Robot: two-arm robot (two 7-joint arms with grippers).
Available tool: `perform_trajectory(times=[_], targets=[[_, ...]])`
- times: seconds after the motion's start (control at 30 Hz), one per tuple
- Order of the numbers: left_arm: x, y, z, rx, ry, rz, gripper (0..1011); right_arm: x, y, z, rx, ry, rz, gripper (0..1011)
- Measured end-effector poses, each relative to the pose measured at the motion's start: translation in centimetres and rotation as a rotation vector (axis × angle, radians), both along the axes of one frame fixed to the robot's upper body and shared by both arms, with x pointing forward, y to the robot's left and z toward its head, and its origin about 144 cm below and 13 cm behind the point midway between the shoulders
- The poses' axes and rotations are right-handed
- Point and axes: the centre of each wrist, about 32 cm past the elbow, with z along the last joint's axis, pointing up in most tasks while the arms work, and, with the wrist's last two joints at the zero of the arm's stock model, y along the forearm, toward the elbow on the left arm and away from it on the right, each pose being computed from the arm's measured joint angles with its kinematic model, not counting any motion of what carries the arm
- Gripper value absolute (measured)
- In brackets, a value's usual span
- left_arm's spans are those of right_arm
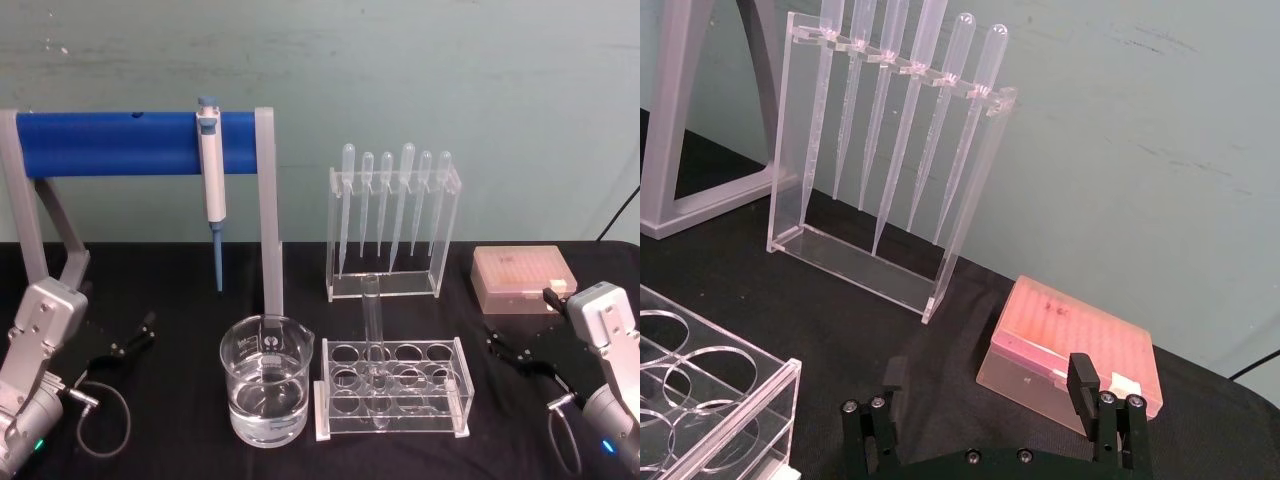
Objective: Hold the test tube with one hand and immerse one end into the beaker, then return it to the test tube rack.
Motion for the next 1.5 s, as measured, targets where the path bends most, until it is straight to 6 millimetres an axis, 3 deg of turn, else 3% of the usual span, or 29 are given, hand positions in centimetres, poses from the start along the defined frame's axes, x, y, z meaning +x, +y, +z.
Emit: perform_trajectory(times=[1.5], targets=[[0.0,0.0,0.0,0.0,0.0,0.0,1000,-0.51,-0.16,0.02,0.003,-0.004,-0.002,1004]])
